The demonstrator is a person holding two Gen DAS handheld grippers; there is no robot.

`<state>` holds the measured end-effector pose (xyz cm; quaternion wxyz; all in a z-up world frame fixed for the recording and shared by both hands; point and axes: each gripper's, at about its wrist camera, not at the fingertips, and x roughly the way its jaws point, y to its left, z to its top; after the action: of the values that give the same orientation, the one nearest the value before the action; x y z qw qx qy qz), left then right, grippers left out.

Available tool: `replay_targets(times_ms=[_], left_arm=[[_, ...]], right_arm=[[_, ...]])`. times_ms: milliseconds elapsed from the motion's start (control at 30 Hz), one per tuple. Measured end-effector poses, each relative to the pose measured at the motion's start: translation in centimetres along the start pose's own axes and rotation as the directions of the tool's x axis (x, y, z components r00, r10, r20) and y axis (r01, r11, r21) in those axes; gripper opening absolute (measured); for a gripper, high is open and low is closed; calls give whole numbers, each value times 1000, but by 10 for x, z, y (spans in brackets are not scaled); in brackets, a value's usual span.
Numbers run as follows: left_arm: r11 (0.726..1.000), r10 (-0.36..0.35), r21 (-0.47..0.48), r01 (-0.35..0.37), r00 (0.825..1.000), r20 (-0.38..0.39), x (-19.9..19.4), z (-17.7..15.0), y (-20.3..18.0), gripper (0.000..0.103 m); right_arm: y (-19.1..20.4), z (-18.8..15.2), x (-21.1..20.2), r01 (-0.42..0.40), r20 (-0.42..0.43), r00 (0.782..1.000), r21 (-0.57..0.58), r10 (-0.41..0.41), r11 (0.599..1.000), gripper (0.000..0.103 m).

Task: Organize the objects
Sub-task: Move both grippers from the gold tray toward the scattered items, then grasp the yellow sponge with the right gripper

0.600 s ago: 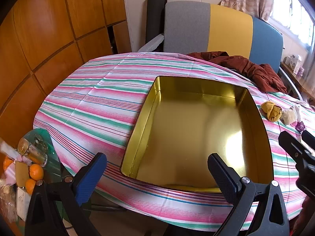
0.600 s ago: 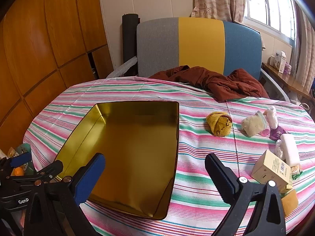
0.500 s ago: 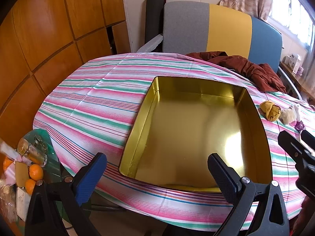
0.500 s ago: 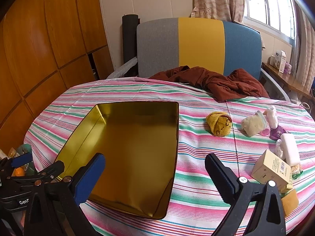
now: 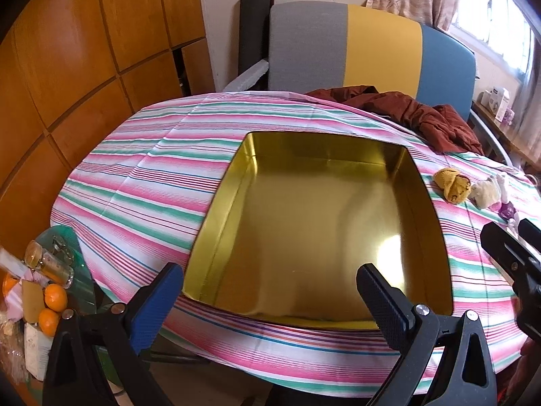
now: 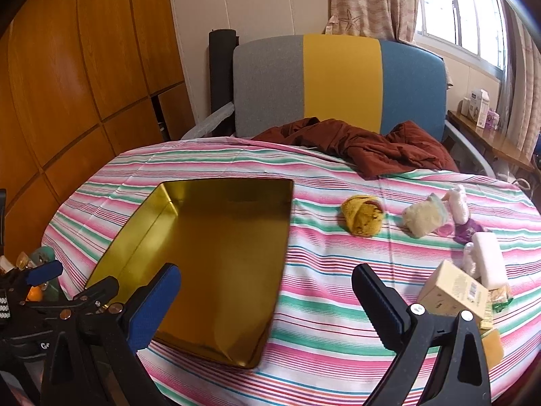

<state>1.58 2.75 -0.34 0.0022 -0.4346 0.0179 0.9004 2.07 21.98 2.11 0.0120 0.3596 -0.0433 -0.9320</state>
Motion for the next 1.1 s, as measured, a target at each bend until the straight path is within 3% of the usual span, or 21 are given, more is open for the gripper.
replay_targets(times_ms=[167, 333, 567, 667, 767, 867, 1100], left_arm=[[995, -104, -9, 104, 994, -16, 2, -1, -14, 103], [953, -302, -30, 301, 953, -25, 2, -6, -32, 103], [936, -345, 69, 346, 938, -29, -9, -10, -76, 103], [910, -381, 158, 384, 923, -49, -11, -13, -98, 103], [873, -429, 228, 431, 901, -65, -15, -16, -125, 103], [826, -483, 272, 495, 868, -112, -18, -18, -152, 103], [719, -577, 317, 618, 786, -224, -13, -20, -213, 103]], right_arm=[[-23, -6, -7, 16, -12, 1000, 14, -16, 1000, 97], [-58, -16, -15, 53, -25, 998, 53, -52, 997, 89], [-134, -43, -36, 183, -38, 983, 122, -180, 975, 87], [-175, -61, -47, 260, -58, 966, 156, -254, 953, 87], [-214, -82, -50, 337, -107, 941, 177, -322, 925, 92], [-245, -100, -51, 359, -144, 932, 217, -334, 908, 94], [-268, -120, -31, 306, -197, 944, 212, -266, 928, 97]])
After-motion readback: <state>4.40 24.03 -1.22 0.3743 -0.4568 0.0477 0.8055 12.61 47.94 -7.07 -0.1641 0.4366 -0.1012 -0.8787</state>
